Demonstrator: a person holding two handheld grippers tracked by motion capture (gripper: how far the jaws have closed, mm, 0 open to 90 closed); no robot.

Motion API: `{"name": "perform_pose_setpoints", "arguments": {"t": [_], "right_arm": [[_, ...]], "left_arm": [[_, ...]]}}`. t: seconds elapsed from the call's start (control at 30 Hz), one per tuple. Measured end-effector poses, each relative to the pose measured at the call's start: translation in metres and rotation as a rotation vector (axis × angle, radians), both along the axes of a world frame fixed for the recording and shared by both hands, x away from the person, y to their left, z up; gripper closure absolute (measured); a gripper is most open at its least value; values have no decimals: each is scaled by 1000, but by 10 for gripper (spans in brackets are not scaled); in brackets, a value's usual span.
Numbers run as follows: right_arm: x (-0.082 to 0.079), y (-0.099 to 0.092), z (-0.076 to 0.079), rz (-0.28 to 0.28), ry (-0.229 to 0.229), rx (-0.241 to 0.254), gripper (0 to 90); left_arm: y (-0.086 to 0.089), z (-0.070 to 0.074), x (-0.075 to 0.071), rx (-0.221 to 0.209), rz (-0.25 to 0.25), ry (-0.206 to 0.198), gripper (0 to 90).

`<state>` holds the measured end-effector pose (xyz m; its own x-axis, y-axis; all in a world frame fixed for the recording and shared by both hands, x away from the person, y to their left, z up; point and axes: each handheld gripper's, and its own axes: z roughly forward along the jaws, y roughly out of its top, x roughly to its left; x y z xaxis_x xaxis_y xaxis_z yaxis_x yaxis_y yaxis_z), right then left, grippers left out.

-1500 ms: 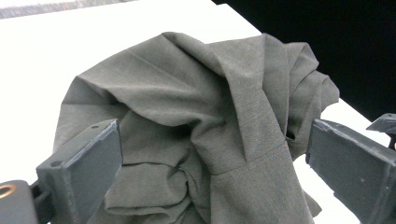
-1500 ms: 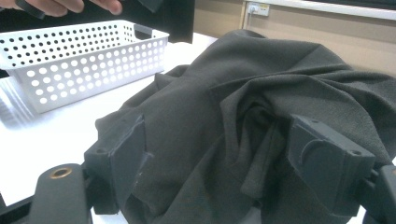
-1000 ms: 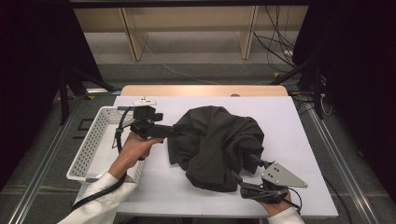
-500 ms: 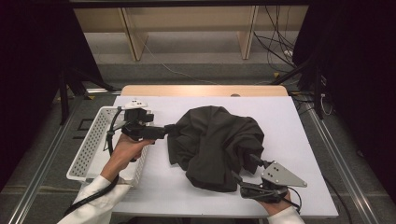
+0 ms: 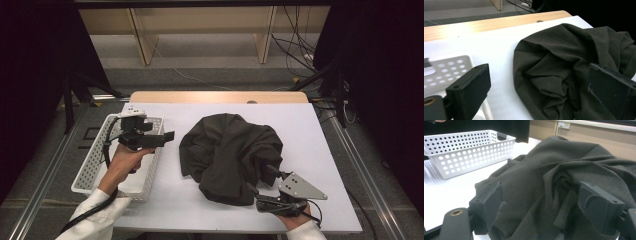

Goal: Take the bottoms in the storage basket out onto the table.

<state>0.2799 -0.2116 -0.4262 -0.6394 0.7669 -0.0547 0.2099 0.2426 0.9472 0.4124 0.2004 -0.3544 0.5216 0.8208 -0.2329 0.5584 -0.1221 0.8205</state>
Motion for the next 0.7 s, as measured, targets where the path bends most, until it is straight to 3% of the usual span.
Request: {"name": "perform_pose_setpoints", "arguments": {"t": [0.2, 0.43, 0.6, 0.7], "right_arm": [[1, -2, -1, -8, -5, 3, 211], [1, -1, -1, -7, -4, -3, 210], [0, -1, -1, -7, -3, -10, 210], [0, -2, -1, -9, -2, -10, 211]], "left_arm": [[19, -7, -4, 28, 47, 9, 50], [39, -7, -5, 3, 106, 16, 60], [44, -7, -5, 59, 147, -11, 60], [51, -10, -2, 84, 175, 0, 60]]}}
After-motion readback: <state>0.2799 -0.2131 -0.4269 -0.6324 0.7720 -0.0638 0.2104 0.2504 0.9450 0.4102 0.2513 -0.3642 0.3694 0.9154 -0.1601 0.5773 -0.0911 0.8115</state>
